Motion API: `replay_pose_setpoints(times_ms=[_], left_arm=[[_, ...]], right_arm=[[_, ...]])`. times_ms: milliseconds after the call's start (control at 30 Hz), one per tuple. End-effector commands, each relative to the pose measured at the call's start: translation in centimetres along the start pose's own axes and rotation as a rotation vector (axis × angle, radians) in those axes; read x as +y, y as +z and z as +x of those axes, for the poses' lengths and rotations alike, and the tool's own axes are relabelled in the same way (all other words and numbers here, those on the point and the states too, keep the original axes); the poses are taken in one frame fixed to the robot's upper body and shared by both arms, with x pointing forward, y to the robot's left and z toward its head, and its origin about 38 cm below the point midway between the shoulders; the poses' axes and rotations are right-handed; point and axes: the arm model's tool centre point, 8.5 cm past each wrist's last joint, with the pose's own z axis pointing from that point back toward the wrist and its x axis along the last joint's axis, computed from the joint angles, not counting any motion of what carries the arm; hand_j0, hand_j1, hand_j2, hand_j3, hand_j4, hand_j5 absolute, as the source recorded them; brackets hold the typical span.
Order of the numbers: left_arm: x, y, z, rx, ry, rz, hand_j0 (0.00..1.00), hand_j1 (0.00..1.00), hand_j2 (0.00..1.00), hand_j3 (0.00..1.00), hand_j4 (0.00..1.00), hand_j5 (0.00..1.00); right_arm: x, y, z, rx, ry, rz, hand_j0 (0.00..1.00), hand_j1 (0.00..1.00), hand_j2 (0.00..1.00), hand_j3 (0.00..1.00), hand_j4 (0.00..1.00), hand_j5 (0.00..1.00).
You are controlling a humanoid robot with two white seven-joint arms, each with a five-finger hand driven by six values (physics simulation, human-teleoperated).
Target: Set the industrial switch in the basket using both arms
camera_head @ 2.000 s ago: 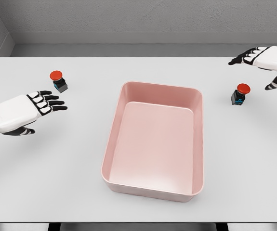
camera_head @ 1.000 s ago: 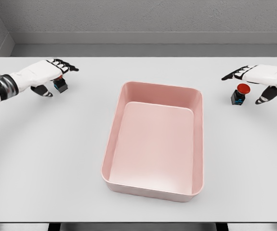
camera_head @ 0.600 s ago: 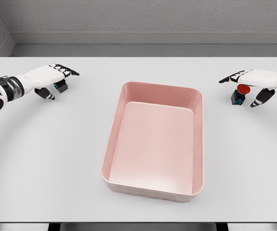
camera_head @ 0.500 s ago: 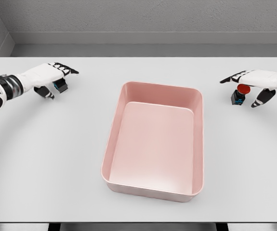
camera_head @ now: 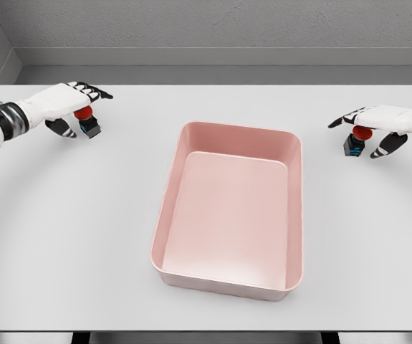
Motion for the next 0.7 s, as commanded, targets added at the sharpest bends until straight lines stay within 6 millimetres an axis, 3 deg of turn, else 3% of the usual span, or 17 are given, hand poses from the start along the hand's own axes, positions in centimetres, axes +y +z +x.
replay_pose_setpoints(times_ms=[0, 300, 400, 433, 567, 667], left_arm=[[0.2, 0.0, 0.0, -0.001, 0.006, 0.011, 1.0, 1.0, 1.0, 1.0, 1.0, 1.0], [-0.4, -0.5, 0.7, -0.015, 0.011, 0.001, 1.0, 1.0, 1.0, 1.0, 1.0, 1.0], [-0.6, -0.5, 0.7, -0.016, 0.01, -0.005, 0.73, 0.73, 0.73, 0.73, 0.73, 0.73], [-0.6, -0.5, 0.8, -0.017, 0.011, -0.006, 0.7, 0.7, 0.7, 0.7, 0.7, 0.7], [-0.8, -0.5, 0.8, -0.017, 0.012, -0.01, 0.44, 0.44, 0.44, 0.44, 0.44, 0.44], [-0.9, -0.5, 0.8, -0.017, 0.012, -0.012, 0.4, 0.4, 0.4, 0.4, 0.4, 0.4]], right_arm=[[0.0, 0.1, -0.2, 0.006, -0.008, -0.004, 0.84, 0.84, 0.84, 0.84, 0.84, 0.84], [-0.2, 0.2, -0.3, 0.008, -0.008, -0.008, 0.7, 0.7, 0.7, 0.7, 0.7, 0.7], [-0.1, 0.1, -0.3, 0.01, -0.008, -0.005, 0.66, 0.66, 0.66, 0.66, 0.66, 0.66], [-0.1, 0.1, -0.3, 0.01, -0.008, -0.005, 0.64, 0.64, 0.64, 0.64, 0.64, 0.64], [-0.1, 0.1, -0.3, 0.008, -0.007, -0.004, 0.59, 0.59, 0.59, 0.59, 0.59, 0.59], [-0.2, 0.1, -0.2, 0.007, -0.008, -0.005, 0.53, 0.53, 0.53, 0.53, 0.53, 0.53]])
